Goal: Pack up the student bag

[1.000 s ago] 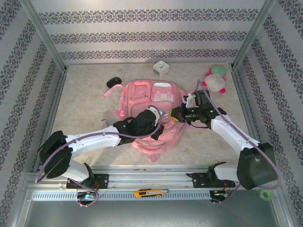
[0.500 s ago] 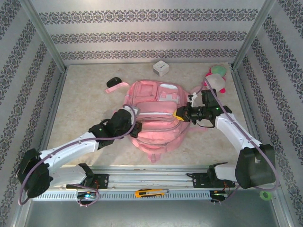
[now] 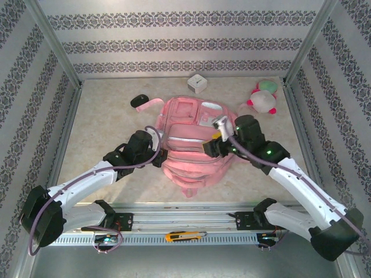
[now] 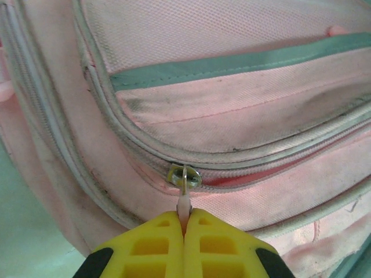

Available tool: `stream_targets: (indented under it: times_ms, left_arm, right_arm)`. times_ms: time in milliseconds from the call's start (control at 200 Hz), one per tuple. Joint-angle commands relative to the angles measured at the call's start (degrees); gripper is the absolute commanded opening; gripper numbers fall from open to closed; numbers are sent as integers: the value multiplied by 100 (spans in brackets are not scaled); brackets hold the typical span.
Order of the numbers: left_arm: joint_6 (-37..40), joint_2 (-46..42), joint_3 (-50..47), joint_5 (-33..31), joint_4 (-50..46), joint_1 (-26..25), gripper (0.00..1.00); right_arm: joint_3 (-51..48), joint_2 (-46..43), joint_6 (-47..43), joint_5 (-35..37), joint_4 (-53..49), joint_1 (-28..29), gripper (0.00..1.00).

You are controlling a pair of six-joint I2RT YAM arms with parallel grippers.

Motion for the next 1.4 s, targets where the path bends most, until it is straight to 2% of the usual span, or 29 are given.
stream_targets:
  times_ms: [0,100,275,300,375,450,600,734,859,874,929,984,1024,1069,1204,1394]
  left_arm:
    - [240,-25,199,443,385,59,0]
    - [213,-126,193,496,414,59,0]
    - [186,-242,114,500,452,59,0]
    - [202,-239,114,448,429,63,0]
    - [245,-241,125,117,282,67,0]
    - [224,-233,176,-384,41,126,0]
    - [75,-232,170,-926,-174,501,0]
    - [163,-127,209,-815,-122,748,0]
    - [91,-23,357,-626,-208,758,27]
    - [53,-24,370,-637,-237,758,31]
    - [-143,-56,408,-788,-401,778,45]
    - [-454,-133,397,-1041,-643,860,52]
    - [-698,-200,365,-1199,-848,968,55]
    - [-967,-277,335,-1336,-1113,1136,58]
    - [-1599,-258,235,-1553,-1805,1774,60]
    - [-2239,285,150,-1697,-2183,2445,61]
  right_arm:
    - [-31,526,-2160,906,359,703,60]
    - [108,1131,-2874,946,681,1015,60]
    - [414,2046,-3568,1074,1097,1144,54]
    - [436,2140,-3627,1140,1144,1148,49]
    - [467,2296,-3770,1188,1193,1130,22]
    - [427,2216,-3905,835,1117,1107,0]
    - [157,1781,-4046,-112,958,901,0]
    - [83,1645,-4050,-215,777,786,0]
    - [118,1694,-3843,-319,900,746,0]
    - [121,1705,-3806,-320,920,744,3]
    - [154,1721,-3690,-358,989,737,8]
    - [171,1731,-3609,-360,1038,719,5]
    - [182,1749,-3572,-368,1044,696,0]
    - [211,1759,-3555,-360,1035,671,0]
    - [272,1751,-3362,-478,1054,567,0]
    - [308,1671,-2903,-938,1242,372,0]
